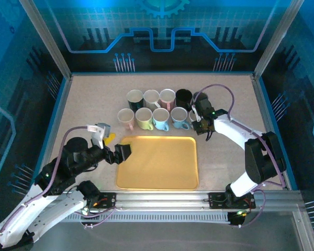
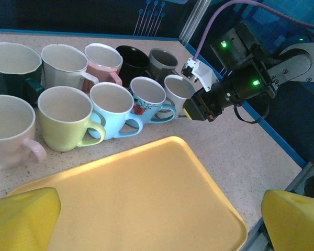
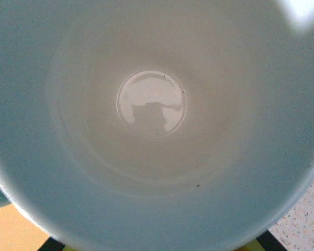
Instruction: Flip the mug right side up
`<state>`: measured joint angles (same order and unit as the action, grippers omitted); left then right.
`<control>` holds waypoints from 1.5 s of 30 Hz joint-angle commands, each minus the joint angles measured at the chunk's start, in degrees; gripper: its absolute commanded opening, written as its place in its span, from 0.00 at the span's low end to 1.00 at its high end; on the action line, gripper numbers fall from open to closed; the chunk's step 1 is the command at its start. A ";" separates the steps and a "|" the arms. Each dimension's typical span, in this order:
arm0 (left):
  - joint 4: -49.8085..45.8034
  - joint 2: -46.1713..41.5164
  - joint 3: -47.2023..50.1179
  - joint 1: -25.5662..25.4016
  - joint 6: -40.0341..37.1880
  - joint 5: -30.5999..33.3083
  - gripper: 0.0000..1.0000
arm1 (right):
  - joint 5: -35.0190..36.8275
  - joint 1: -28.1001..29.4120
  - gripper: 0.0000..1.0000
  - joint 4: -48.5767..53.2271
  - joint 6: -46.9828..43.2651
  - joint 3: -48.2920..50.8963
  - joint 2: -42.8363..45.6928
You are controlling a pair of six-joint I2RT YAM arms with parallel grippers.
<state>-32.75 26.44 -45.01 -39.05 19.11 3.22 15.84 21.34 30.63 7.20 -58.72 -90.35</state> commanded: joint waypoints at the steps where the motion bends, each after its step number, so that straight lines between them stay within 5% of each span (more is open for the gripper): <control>1: -0.29 -0.05 0.48 0.03 -0.04 1.06 0.99 | -0.38 0.19 0.20 -0.58 -0.12 -1.84 0.27; 16: -0.11 -0.34 0.03 0.09 0.49 0.95 0.99 | -2.20 -0.50 0.37 1.14 0.92 -2.72 1.86; 21: -0.51 0.41 -2.19 0.03 1.29 1.04 0.99 | -0.69 -0.02 0.62 2.88 3.25 -2.64 10.16; 22: -0.04 0.60 -2.64 0.03 1.73 1.54 0.99 | -0.02 0.67 0.72 2.89 3.28 -2.04 13.17; 23: 0.58 0.96 -2.93 0.04 1.76 1.99 0.99 | 1.46 1.56 0.94 2.71 3.06 -1.01 16.29; 24: 0.82 1.43 -3.22 0.10 1.51 2.92 0.99 | 2.37 2.30 1.00 2.51 2.63 -0.16 19.13; 26: 0.14 3.32 -4.45 0.06 0.99 9.37 0.99 | 1.61 2.99 1.00 1.59 2.57 1.89 25.68; 30: 4.95 7.23 -4.10 0.03 3.58 33.16 0.99 | 2.69 3.33 1.00 -2.12 4.58 6.04 36.46; 34: 33.79 10.83 6.18 0.33 -22.77 33.74 0.99 | 8.73 3.18 1.00 -13.76 1.65 13.26 42.97; 38: 58.95 19.30 16.61 6.45 -41.60 27.55 0.99 | 11.48 2.56 1.00 -30.75 -6.80 22.56 45.17; 45: 58.45 30.18 20.04 33.66 -22.27 19.90 0.99 | 17.12 -6.70 1.00 -38.26 -2.22 26.25 36.77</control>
<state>18.15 55.05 -26.61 -10.90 -8.45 26.04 28.49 18.06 0.67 3.81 -32.95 -51.90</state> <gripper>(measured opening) 0.989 0.997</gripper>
